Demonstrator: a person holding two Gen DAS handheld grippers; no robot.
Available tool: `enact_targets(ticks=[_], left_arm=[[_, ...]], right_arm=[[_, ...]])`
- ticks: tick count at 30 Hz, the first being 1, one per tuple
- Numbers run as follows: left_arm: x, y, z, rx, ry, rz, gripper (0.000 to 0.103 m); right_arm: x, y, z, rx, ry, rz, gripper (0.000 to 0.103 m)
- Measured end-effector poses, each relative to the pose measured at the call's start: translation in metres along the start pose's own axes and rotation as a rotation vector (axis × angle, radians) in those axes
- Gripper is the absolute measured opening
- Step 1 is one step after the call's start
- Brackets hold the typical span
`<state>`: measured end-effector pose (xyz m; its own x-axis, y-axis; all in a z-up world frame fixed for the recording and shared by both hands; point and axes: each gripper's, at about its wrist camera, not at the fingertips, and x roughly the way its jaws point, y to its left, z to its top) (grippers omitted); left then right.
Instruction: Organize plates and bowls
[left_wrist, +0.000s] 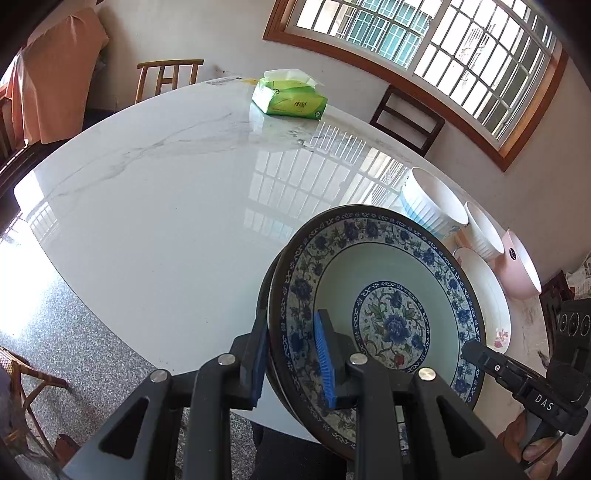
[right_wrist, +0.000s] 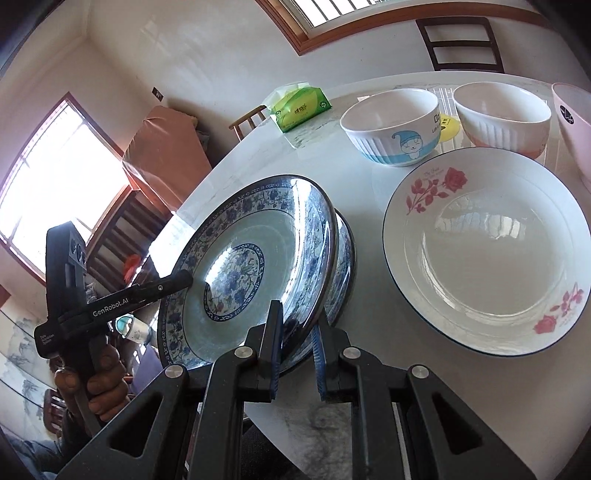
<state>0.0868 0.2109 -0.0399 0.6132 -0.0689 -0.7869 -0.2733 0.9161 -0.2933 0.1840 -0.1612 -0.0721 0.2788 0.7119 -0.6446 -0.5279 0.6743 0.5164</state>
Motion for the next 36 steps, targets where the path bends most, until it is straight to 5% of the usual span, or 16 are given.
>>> enact_targets(ticks=[14,20,28,32,36], left_arm=[[0.011,0.004,0.002,-0.006,0.008,0.008,0.025],[0.012,0.007,-0.002,-0.032,-0.002,0.006,0.033],[-0.022,-0.002,-0.013,-0.043,-0.108,-0.020,0.036],[-0.037,-0.032,-0.042,0.010,-0.106,-0.072,0.036],[-0.044,-0.069,-0.081,0.096,-0.072,-0.129,0.036]], right_arm=[[0.010,0.001,0.002,0.002,0.021,-0.024,0.016],[0.014,0.003,-0.003,0.000,0.027,-0.027,0.017],[0.000,0.007,-0.007,-0.008,-0.017,-0.090,0.021],[-0.030,0.007,-0.020,0.050,-0.099,-0.109,0.030],[-0.063,0.010,-0.046,0.085,-0.168,-0.178,0.052]])
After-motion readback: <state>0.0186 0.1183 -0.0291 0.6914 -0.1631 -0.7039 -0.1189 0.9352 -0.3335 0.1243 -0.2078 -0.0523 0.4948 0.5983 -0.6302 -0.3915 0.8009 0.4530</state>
